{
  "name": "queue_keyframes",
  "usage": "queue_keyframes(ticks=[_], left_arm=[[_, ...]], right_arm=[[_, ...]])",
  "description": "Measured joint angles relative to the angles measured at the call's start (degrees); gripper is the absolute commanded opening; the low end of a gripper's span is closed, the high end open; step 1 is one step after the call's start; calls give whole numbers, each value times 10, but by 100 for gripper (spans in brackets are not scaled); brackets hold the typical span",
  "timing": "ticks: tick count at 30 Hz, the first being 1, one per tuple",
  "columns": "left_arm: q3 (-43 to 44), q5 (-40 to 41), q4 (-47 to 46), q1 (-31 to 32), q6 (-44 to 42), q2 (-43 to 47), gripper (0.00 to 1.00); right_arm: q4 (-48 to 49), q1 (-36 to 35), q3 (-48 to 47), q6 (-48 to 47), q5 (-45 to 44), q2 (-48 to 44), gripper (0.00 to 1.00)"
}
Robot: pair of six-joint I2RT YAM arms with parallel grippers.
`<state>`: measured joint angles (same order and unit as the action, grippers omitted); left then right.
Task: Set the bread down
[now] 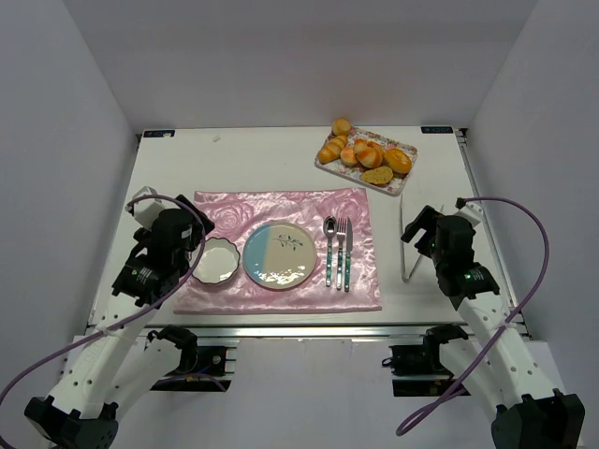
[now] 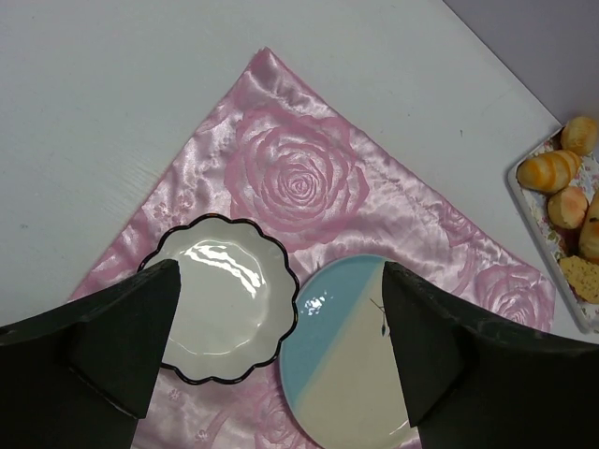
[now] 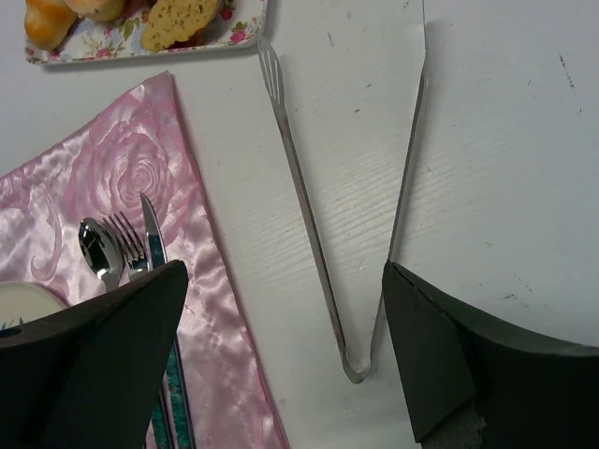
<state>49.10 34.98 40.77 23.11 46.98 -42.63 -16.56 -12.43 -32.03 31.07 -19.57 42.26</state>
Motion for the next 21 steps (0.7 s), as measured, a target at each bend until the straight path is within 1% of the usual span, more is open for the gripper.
queue_keyframes(ticks=[9,12,21], left_arm=[[-1,-3,-15,0,-9,-6,98],[-9,-9,-31,0,-14,-9,98],[-10,-26,-41,0,-30,-49,98]], right_arm=[[-4,0,-1,0,-11,13,89],[-33,0,-19,-2,-20,59,89],[-99,0,-52,-9,-44,209,89]])
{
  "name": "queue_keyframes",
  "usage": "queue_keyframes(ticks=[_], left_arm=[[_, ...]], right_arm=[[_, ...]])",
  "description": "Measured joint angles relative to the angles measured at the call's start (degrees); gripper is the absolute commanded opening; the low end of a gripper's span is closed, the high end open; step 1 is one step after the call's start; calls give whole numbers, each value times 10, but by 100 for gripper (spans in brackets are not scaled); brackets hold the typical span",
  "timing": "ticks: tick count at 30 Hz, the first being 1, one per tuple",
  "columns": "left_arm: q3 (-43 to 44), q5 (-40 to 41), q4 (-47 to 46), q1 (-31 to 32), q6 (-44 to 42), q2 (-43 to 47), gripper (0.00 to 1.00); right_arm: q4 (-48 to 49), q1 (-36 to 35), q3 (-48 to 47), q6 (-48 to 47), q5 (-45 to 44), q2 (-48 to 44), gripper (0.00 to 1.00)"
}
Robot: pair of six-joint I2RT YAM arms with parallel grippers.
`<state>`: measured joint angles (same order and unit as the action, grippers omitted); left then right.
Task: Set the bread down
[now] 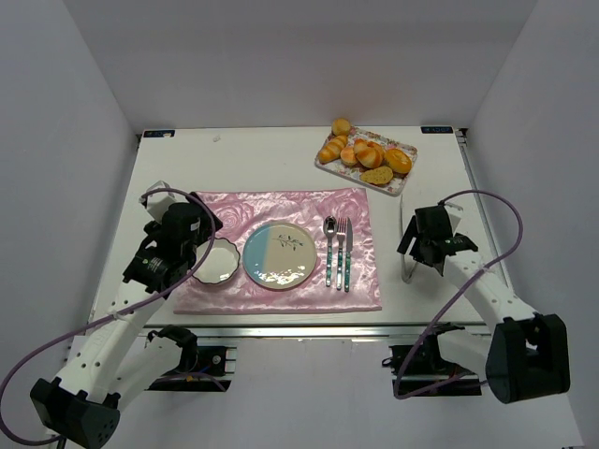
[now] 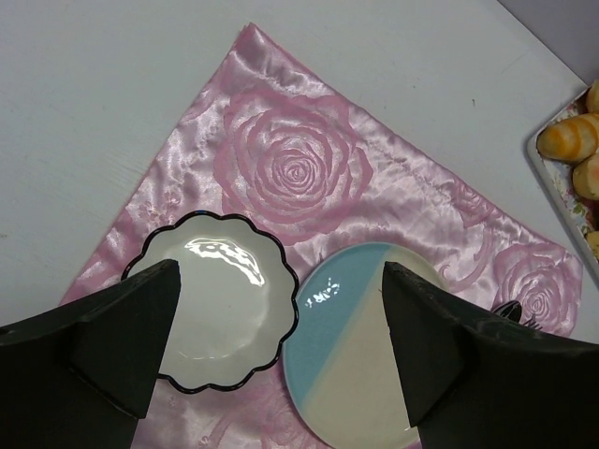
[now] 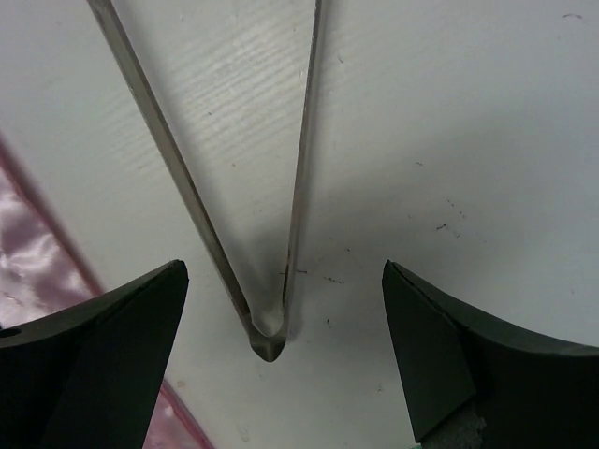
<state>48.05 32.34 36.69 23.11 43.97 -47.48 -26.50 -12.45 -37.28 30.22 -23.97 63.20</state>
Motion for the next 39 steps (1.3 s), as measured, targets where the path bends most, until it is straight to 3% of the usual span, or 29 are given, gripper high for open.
queue_keyframes(ticks=[12,23,26,27,32,39], left_arm=[[-1,-4,-13,0,-7,0,98],[-2,-6,-28,0,-15,-38,98],[-2,-13,-42,0,-20,-54,98],[-2,-14,-46,0,-21,-59,98],[5,-19,-52,0,-26,-83,98],[6,-43,-58,0,-35,-84,98]], right_arm=[[50,0,-11,-37,36,145,89],[107,27,-79,-30,52,254,89],[122,42,-91,-30,55,270,81],[124,45,-94,-32,55,273,67],[134,50,-96,-37,56,276,42],[106,50,-94,-76,104,192,36]])
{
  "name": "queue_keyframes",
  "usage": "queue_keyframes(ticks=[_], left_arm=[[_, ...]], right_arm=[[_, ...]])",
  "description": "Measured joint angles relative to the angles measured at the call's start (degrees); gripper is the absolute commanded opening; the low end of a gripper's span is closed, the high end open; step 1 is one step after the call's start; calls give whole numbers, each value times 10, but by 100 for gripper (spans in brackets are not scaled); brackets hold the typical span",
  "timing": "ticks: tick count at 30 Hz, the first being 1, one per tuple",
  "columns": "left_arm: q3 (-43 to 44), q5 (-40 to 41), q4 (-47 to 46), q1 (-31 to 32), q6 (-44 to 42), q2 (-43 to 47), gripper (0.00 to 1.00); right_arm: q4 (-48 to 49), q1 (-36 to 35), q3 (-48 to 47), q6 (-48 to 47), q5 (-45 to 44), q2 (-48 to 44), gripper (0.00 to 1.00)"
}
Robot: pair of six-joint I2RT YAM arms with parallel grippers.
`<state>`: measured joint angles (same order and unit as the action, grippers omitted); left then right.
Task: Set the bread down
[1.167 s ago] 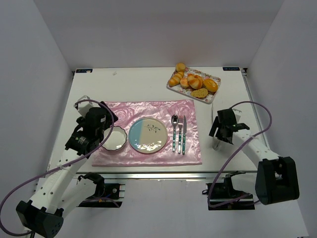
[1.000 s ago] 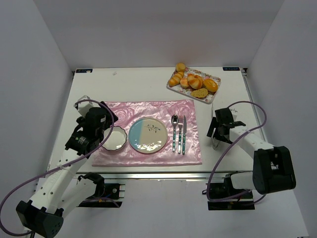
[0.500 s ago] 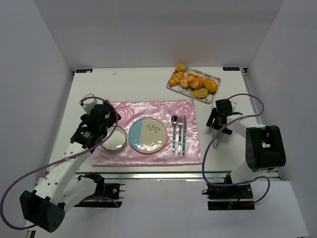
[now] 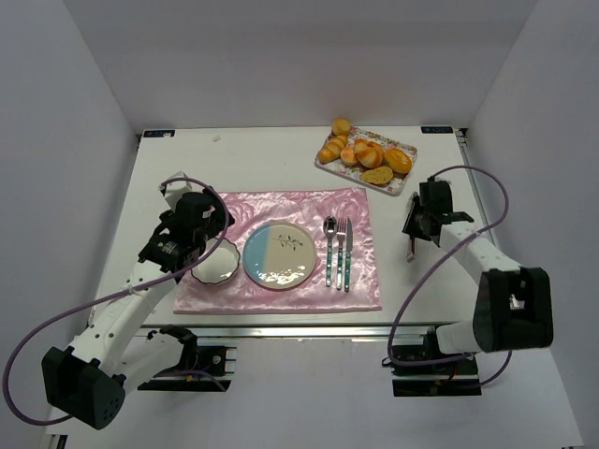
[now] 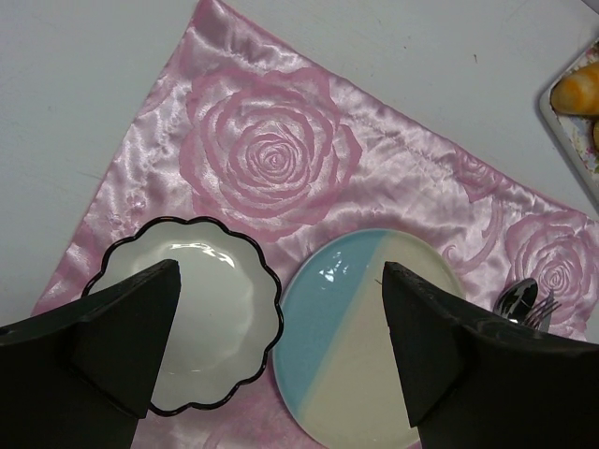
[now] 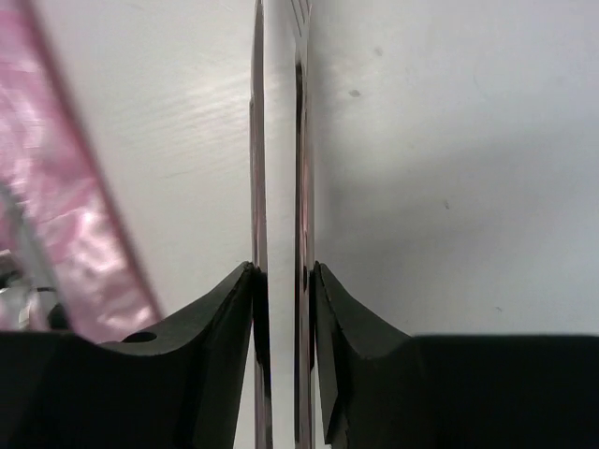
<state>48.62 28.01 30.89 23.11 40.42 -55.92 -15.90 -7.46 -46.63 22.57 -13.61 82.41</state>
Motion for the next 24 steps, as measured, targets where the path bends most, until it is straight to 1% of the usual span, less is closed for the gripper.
queue_keyframes(ticks=[5,7,9,12,15,16,18,24], left_arm=[[0,-26,0,0,-5,0,98],[0,-36,0,0,-6,0,98],[0,-47,0,0,-10,2,98],[0,-52,0,0,-13,3,98],[0,-54,3,0,-16,2,98],[2,-54,5,0,-17,1,98],[4,-53,4,0,-19,-2,98],[19,-50,-4,0,-28,-23,98]], right_arm=[[-2,0,-17,-75,79,-104,36],[-3,-1,-40,-108,120,-124,38],[-14,-1,-75,-143,154,-121,39],[-37,-4,-141,-203,178,-93,46],[-70,-5,-209,-262,178,-43,48],[-83,-5,-234,-281,173,-21,48],[-108,-5,-281,-310,158,22,46],[-162,-5,-385,-370,103,141,47]])
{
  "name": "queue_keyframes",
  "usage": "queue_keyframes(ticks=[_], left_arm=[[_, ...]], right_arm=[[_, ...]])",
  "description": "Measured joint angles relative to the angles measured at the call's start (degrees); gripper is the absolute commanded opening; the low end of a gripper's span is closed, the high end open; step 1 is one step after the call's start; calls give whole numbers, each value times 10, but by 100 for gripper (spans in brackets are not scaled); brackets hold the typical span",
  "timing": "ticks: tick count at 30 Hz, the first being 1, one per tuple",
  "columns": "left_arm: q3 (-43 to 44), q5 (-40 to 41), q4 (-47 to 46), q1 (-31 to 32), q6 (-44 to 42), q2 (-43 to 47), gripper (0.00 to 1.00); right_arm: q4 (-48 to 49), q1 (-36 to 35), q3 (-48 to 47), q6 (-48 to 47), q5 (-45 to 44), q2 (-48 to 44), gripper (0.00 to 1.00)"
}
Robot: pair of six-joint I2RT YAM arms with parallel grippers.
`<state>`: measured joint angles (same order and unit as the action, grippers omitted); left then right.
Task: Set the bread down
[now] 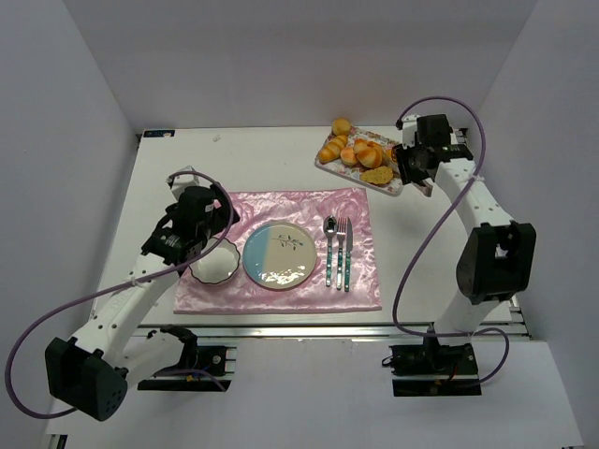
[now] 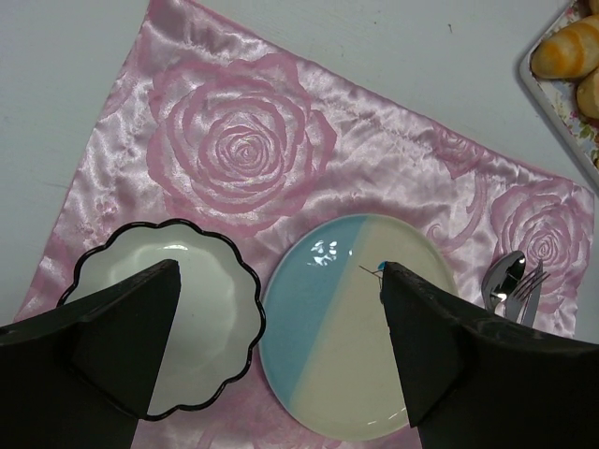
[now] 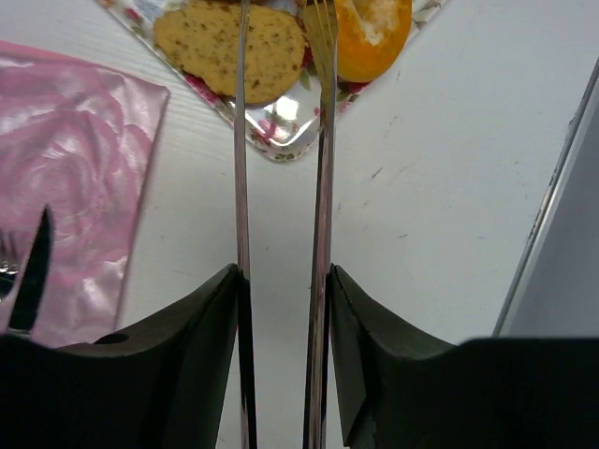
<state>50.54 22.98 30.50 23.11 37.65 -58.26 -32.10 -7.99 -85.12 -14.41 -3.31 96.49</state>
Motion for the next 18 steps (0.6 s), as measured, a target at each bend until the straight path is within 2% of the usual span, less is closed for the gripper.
queue_keyframes(ticks=[5,18], left_arm=[[11,4,-12,0,-4,-31,98],[21,6,-24,0,-14,-99,98]], right_arm=[[-26,0,-57,-22,-33,67,56],[-37,0,-117,-41,-73,146,57]])
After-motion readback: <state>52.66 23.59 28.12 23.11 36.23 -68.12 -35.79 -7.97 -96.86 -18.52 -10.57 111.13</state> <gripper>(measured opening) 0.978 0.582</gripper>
